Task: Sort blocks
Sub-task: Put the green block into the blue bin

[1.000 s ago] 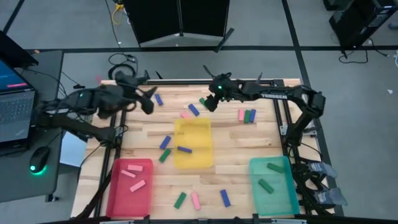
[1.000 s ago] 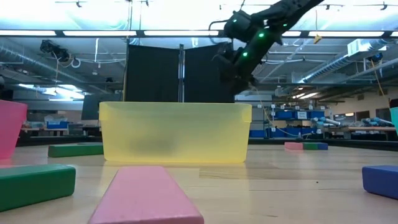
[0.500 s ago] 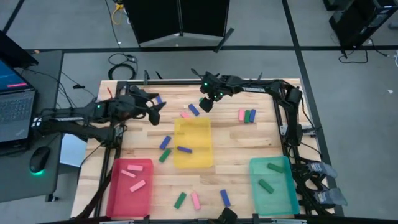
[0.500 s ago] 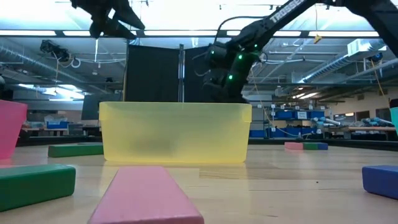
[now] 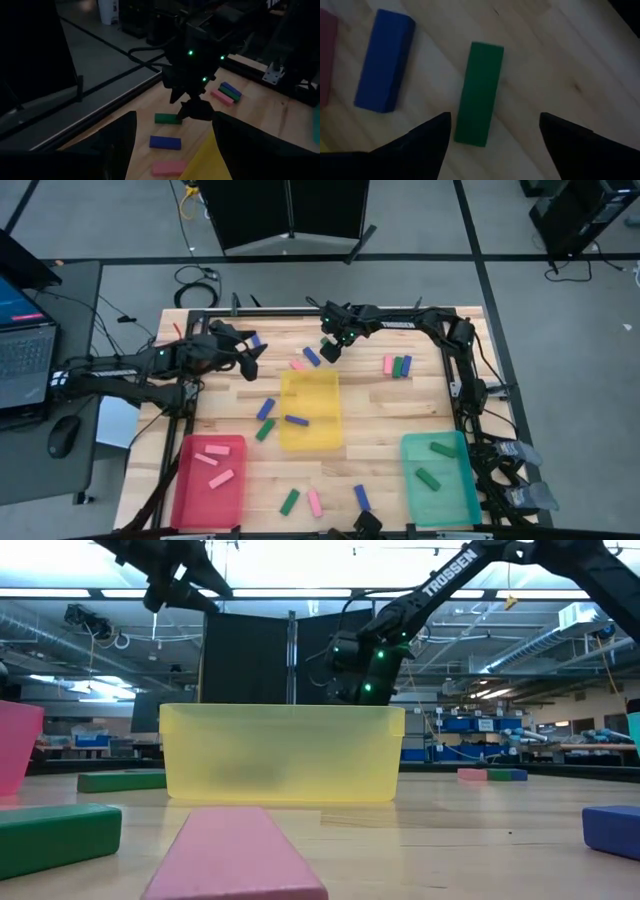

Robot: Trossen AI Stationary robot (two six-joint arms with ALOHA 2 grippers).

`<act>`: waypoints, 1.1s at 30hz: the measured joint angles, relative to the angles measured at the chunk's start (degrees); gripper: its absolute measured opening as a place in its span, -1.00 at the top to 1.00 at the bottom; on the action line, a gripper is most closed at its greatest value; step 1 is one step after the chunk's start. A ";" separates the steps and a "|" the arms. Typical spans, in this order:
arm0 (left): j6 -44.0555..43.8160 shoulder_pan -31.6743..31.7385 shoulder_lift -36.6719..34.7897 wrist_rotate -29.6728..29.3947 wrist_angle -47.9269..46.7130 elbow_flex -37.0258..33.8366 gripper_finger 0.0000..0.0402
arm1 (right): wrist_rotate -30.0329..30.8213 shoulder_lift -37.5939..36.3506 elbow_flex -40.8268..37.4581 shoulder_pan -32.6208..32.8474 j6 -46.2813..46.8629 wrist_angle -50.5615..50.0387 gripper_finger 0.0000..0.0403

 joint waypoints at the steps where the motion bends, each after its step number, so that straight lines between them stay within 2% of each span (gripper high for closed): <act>1: -0.01 0.00 0.00 -0.01 0.19 0.00 -0.34 | -0.08 0.11 0.02 0.00 -0.02 0.35 -0.55; 15: -0.01 0.00 0.01 0.00 1.00 0.00 -0.34 | 0.29 3.54 0.17 0.37 0.46 1.08 -0.45; 20: 0.01 0.00 0.02 0.00 1.03 0.00 -0.34 | 1.00 3.62 0.15 0.33 0.33 1.61 -0.21; 27: -0.01 0.00 0.02 -0.02 1.01 0.00 -0.34 | 1.26 3.70 0.13 0.31 0.28 2.00 0.37; 33: -0.83 0.00 0.04 0.00 0.86 0.00 -0.34 | 1.56 3.38 0.03 0.66 -1.42 1.97 0.42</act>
